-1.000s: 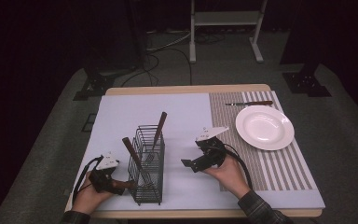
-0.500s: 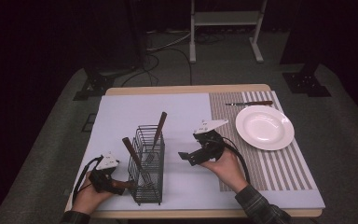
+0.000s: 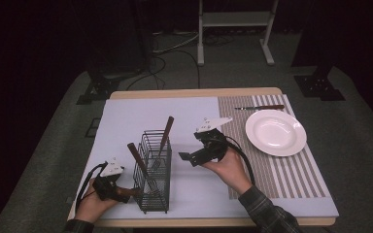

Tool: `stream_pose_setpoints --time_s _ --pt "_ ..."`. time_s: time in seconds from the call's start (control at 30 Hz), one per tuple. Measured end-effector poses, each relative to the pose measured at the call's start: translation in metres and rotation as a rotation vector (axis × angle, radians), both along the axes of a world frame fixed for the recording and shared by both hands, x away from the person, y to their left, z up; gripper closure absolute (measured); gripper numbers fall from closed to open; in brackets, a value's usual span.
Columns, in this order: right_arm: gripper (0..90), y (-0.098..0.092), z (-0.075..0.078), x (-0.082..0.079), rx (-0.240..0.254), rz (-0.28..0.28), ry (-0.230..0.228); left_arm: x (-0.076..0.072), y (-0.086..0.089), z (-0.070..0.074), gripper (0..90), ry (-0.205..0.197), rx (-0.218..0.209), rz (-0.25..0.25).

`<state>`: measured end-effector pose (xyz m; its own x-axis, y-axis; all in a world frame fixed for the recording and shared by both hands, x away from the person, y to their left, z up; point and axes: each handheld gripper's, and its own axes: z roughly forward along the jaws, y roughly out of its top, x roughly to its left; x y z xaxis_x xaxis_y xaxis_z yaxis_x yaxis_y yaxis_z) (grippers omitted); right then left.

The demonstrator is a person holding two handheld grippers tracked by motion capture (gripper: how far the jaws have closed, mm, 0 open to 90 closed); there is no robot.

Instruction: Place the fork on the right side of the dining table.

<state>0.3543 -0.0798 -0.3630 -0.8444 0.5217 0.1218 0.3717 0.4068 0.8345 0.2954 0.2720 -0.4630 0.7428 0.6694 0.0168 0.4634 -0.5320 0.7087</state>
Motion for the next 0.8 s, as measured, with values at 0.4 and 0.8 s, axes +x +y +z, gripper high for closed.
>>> stream_pose_setpoints --time_s 0.4,0.8 --pt "12.5 0.011 0.014 0.015 0.048 0.003 -0.011 0.000 0.000 0.000 0.0 -0.003 0.000 0.000" --pt "17.8 0.028 0.023 0.032 0.087 0.014 -0.019 0.000 0.000 0.000 0.0 -0.004 -0.004 0.003"
